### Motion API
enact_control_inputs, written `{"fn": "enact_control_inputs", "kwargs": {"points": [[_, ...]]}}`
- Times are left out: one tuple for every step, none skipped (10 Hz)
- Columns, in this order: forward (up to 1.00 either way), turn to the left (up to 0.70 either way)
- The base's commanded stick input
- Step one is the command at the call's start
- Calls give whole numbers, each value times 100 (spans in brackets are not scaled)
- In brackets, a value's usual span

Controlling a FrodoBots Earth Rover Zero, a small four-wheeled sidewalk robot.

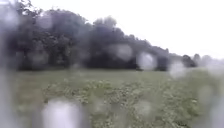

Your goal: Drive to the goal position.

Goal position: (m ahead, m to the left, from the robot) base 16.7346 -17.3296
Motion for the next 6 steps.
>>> {"fn": "enact_control_inputs", "kwargs": {"points": [[85, 0], [85, 0], [85, 0], [85, 0], [85, 0], [85, 0]]}}
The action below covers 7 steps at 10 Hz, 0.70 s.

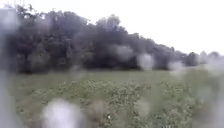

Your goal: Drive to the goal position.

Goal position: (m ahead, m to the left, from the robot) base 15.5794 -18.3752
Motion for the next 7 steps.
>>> {"fn": "enact_control_inputs", "kwargs": {"points": [[85, 0], [85, 0], [85, 0], [85, 0], [85, 0], [85, 0], [85, 0]]}}
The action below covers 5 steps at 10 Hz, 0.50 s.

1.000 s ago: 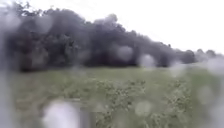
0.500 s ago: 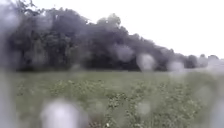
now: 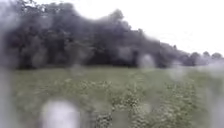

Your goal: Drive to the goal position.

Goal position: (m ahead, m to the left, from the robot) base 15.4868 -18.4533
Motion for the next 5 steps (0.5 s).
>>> {"fn": "enact_control_inputs", "kwargs": {"points": [[85, 0], [85, 0], [85, 0], [85, 0], [85, 0]]}}
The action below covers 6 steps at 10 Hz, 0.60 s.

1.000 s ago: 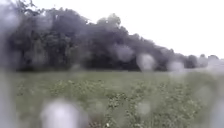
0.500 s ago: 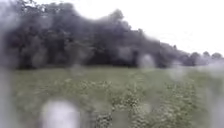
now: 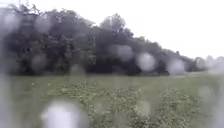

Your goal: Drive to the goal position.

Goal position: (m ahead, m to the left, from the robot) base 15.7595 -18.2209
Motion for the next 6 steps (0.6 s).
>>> {"fn": "enact_control_inputs", "kwargs": {"points": [[85, 0], [85, 0], [85, 0], [85, 0], [85, 0], [85, 0]]}}
